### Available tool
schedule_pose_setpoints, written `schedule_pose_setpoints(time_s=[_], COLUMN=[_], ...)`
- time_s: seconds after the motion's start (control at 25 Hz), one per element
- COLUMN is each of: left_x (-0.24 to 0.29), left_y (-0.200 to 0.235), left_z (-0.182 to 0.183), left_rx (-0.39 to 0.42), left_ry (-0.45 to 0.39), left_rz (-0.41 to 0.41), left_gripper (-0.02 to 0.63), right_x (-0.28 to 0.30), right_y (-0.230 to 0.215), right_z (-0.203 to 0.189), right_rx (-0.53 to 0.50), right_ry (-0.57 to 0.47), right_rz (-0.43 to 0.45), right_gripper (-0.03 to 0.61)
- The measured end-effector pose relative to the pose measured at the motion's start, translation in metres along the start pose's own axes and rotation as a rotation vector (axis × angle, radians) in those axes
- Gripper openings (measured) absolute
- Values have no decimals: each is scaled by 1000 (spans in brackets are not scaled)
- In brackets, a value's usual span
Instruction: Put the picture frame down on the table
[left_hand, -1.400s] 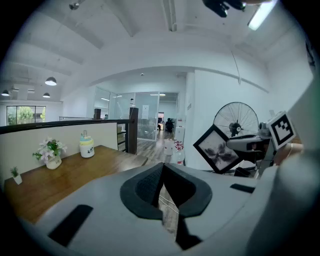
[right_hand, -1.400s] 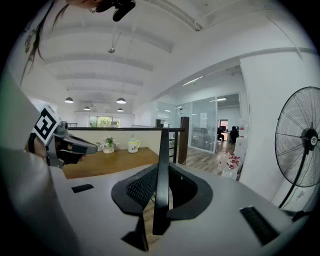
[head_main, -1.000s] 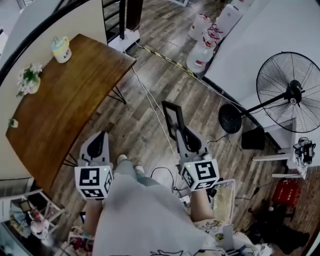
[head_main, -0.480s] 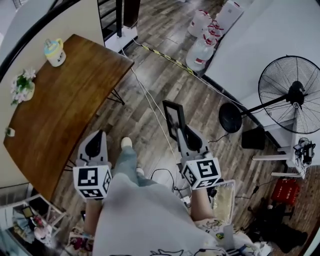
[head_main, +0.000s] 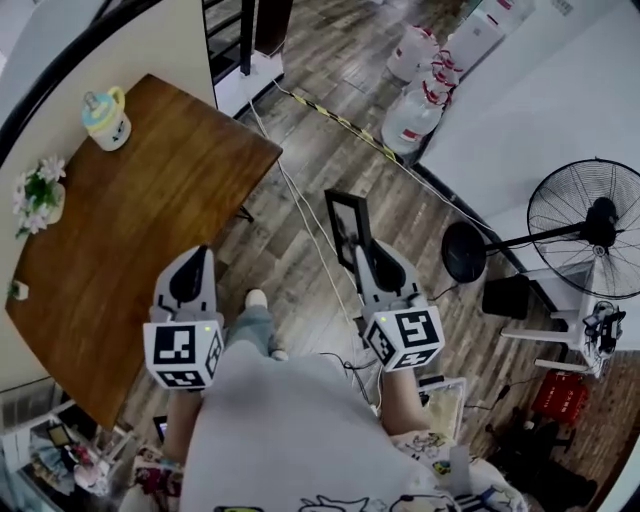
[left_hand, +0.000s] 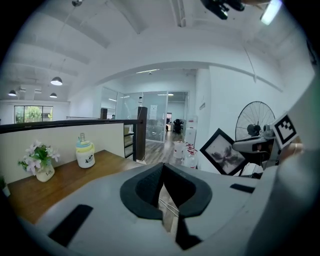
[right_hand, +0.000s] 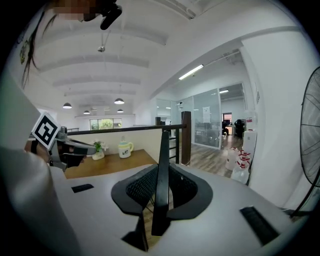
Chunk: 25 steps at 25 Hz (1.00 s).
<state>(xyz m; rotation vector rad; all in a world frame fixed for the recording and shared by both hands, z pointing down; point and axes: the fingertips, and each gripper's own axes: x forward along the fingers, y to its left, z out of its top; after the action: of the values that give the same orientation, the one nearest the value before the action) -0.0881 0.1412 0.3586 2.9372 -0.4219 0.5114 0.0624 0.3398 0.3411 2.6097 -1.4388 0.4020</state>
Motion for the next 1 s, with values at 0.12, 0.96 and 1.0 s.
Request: schedule_pose_setpoints(time_s=[0.12,0.96,1.0], left_x=[21,54,53], left_y=[16,96,102], left_z=[9,12,10], left_rx=[2,-106,-117], left_ry=[2,19,19], left_rz=[3,97,118], left_gripper=[3,3,3], right_x=[27,132,139], right_y=[-1,20,23], right_z=[10,31,33], right_rx=[2,5,1], right_ry=[-5,62,62], right_rz=[4,102,121], right_gripper=[61,61,61])
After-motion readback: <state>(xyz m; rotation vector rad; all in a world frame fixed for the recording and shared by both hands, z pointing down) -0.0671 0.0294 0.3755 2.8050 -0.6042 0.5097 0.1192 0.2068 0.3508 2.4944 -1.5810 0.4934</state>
